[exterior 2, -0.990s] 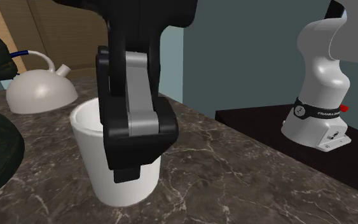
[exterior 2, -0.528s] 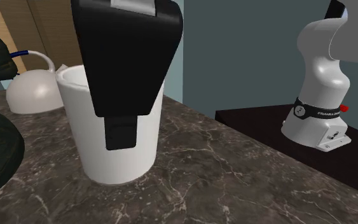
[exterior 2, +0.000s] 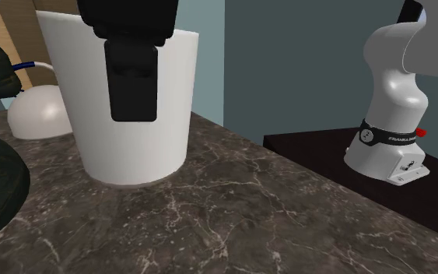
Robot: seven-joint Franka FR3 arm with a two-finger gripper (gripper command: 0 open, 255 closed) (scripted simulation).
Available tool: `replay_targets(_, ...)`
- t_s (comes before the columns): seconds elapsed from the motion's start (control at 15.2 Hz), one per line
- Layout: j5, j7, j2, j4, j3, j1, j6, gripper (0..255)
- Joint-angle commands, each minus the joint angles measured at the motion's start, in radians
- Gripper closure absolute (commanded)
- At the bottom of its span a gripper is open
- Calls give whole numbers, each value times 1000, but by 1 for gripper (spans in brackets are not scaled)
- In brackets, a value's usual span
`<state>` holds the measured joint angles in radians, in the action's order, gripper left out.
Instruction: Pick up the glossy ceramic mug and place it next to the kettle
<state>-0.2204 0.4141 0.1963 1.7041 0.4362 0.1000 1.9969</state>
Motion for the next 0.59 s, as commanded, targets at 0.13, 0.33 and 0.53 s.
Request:
replay_targets(0.13,7,-11,-7,-46,2,0,-52,255)
replay_targets(0.33,11,-17,-9,-84,3,1,-91,255)
replay_targets(0.53,12,-22,-8,-125,4,4,-131,255)
